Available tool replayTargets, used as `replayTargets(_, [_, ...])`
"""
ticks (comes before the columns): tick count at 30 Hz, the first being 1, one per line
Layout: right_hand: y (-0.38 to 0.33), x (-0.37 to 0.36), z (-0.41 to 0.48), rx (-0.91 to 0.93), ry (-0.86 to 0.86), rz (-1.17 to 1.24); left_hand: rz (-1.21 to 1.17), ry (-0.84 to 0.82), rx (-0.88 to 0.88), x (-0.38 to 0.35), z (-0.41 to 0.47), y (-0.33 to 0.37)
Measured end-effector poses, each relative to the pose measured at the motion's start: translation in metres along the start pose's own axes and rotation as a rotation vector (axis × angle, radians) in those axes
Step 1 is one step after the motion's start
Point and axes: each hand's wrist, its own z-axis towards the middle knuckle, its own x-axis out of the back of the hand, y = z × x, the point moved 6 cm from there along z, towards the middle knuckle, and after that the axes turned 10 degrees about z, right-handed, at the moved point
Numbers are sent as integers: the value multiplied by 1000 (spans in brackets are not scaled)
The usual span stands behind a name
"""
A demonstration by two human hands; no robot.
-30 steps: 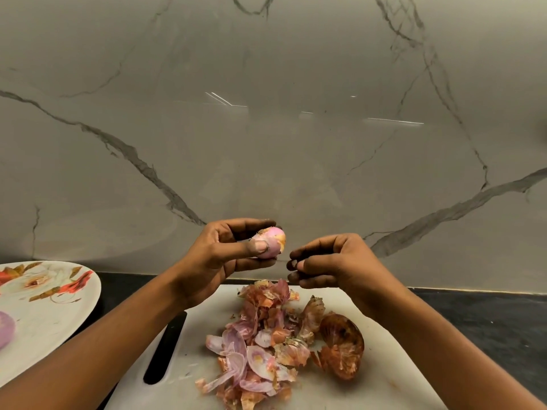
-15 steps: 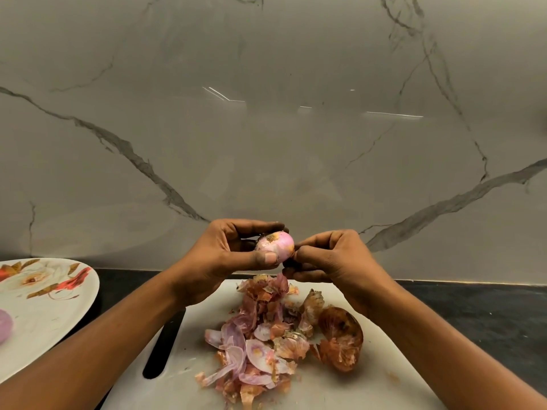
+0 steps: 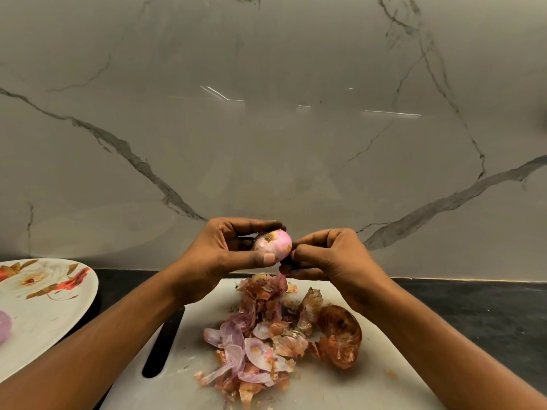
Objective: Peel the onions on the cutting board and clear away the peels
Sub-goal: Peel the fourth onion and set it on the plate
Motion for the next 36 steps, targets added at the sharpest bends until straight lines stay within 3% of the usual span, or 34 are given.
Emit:
replayTargets(8, [-5, 7, -1, 23, 8, -72, -1, 46, -6, 5, 3, 0])
replayTargets(11, [-5, 9, -1, -17, 23, -5, 101, 70, -39, 7, 2, 1])
replayTargets(15, [4, -5, -2, -135, -128, 84, 177, 54, -84, 5, 0, 3])
replayTargets(31, [1, -5, -1, 21, -59, 38, -34, -18, -74, 2, 1, 5])
replayTargets(36, [-1, -7, -2, 4, -120, 83, -32, -5, -64, 4, 1, 7])
